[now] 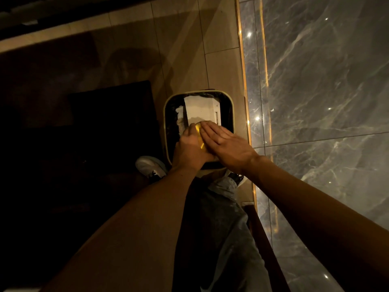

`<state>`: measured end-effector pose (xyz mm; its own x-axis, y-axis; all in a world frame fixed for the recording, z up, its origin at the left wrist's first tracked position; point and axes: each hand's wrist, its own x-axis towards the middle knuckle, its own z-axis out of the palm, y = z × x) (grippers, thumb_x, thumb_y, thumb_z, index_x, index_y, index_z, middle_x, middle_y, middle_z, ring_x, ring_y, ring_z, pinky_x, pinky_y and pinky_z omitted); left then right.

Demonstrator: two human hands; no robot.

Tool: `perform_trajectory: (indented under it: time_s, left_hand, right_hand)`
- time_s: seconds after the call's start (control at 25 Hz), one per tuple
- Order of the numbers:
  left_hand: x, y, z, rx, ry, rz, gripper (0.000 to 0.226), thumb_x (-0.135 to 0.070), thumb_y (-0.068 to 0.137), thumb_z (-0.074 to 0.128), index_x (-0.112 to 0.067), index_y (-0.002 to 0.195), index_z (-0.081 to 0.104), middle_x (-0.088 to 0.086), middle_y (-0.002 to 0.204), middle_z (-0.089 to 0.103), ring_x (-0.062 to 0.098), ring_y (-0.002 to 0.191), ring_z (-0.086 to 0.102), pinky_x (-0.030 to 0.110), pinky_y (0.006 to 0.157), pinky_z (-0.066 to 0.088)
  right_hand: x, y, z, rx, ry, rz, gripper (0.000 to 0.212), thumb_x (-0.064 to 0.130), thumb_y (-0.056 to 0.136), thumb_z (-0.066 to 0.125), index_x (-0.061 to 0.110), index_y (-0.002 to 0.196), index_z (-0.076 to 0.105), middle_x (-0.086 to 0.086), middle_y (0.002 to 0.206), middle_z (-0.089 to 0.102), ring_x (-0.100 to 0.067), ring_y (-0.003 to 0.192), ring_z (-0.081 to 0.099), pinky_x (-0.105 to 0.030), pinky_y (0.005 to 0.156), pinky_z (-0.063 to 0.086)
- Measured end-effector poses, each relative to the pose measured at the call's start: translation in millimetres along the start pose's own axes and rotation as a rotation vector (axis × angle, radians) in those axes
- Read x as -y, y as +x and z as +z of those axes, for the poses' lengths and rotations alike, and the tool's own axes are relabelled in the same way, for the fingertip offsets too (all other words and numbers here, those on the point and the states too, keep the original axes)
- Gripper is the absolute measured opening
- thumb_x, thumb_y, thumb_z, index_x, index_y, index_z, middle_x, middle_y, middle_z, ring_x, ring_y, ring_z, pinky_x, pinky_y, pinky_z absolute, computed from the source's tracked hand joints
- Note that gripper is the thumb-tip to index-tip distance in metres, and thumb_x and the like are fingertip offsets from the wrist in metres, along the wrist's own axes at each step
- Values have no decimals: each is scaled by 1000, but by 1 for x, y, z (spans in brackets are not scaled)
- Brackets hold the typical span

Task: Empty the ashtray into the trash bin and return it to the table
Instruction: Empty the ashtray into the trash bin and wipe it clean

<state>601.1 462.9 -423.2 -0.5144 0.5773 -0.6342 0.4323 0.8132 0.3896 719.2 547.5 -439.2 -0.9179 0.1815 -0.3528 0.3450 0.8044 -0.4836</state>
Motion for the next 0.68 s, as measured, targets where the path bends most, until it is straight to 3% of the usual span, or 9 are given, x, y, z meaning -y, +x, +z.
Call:
perform_trajectory:
  time_s: [0.2,0.32,0.56,0.68]
  left_hand:
    - [4,1,2,-28,-29,5,109,-42,51,89,-15,144,39,10,140,56,31,125,57,44,99,51]
    - [2,2,1,1,2,-10,102,-44,50,87,-17,138,43,9,133,60,31,117,62,42,95,54]
    - [1,-1,-2,-77,-32,71,102,-46,50,86,-8,136,47,14,129,62,34,113,65,42,88,56]
    - [-2,0,-4,-27,-41,55,100,-40,52,91,-11,137,46,13,130,61,33,116,62,44,91,55]
  right_hand:
    - [6,8,-8,-113,3,39,66,16,96,43,5,153,10,-13,161,5,-24,148,0,-38,121,7]
    - [1,5,-2,39,20,-15,68,21,100,46,10,154,8,-13,163,7,-24,150,2,-32,118,-1]
    - [2,8,-12,-223,-32,0,59,10,98,40,3,152,16,-17,161,18,-26,149,9,-39,121,12]
    - [-7,4,-10,-67,19,21,61,27,103,39,6,153,10,-14,162,10,-25,149,2,-42,123,12]
